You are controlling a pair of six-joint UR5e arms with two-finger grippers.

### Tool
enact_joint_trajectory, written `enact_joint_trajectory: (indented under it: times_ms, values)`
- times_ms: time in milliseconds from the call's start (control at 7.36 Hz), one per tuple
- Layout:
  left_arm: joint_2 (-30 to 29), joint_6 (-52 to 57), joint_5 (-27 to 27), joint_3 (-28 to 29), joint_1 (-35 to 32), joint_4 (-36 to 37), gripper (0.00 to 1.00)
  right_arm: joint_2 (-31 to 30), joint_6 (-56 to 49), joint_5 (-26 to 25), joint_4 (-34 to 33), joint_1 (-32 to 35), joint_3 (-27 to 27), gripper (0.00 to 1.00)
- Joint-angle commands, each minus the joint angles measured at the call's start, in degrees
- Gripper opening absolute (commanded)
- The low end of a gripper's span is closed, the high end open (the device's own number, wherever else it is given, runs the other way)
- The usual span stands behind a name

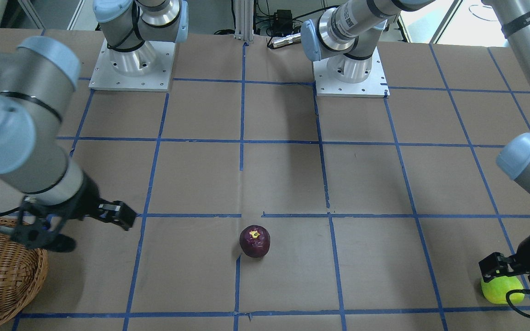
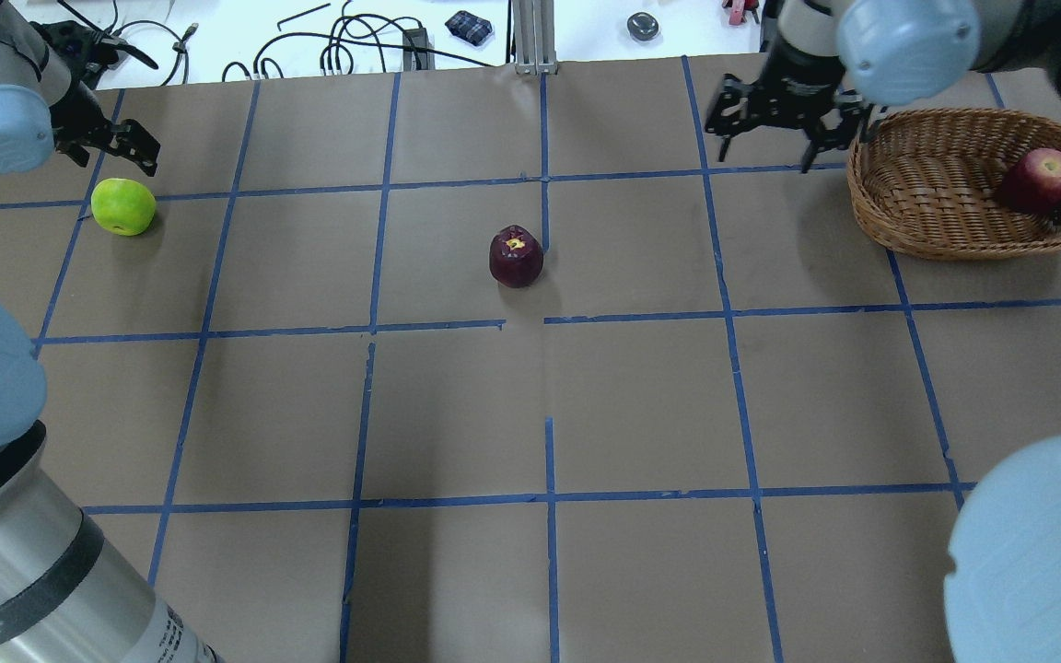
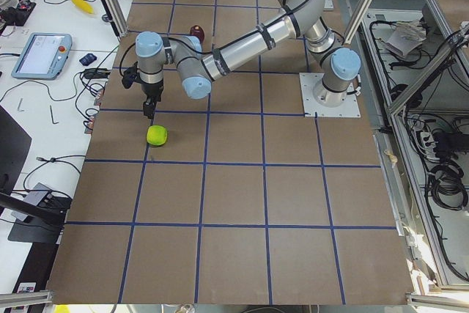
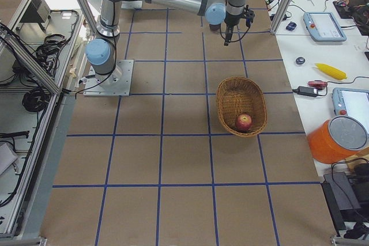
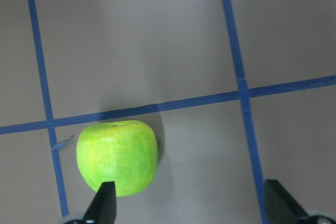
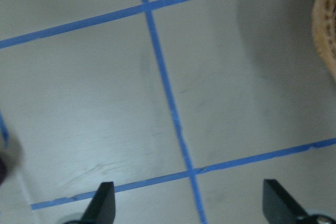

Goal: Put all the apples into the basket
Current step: 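Grasp the green apple with the left gripper while the right grasps the dark apple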

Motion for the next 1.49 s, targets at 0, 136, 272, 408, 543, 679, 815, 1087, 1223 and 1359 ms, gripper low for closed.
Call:
enact_joint_trajectory:
  times_ms: [0,136,272,408,543,679,815,1087,1223,1359]
  values:
    - [-3.2,-0.1,0.1,1.3,2.6,-0.8,1.0,2.1,17.1,2.2,-5.0,12.0,0.0,1.0]
    - [-4.0,0.1,0.0,0.7,2.7,-0.9,1.0,3.5,21.8,2.4,-7.9,15.0,0.0,1.0]
    - [-4.6,1.4,-0.4,1.1,3.1,-0.8,1.0,5.7,22.5,4.0,-9.9,16.9,-0.1,1.0]
    - [-4.8,2.7,-0.6,1.2,3.4,-0.5,1.0,7.9,23.7,5.2,-13.0,17.9,-0.1,1.0]
    - [-6.0,2.9,-0.7,1.5,3.4,0.2,1.0,9.2,24.9,5.2,-15.9,18.9,-0.1,1.0]
    - [-7.2,2.8,-1.0,1.4,3.4,0.4,1.0,10.7,24.9,5.7,-16.3,19.6,-0.2,1.0]
    - [-7.9,3.6,-1.2,1.9,3.4,0.4,1.0,11.5,24.9,5.8,-16.3,19.6,0.0,1.0]
    - [-8.3,4.7,-1.0,2.1,3.4,0.4,0.57,12.2,25.1,5.0,-16.9,19.6,0.1,1.0]
    - [-8.0,4.8,-1.0,2.0,3.3,0.3,0.36,12.3,25.0,4.6,-16.9,19.6,0.2,1.0]
    - [-6.6,4.3,-0.9,1.7,2.2,-0.7,0.32,13.6,24.9,4.5,-17.1,19.5,-0.2,1.0]
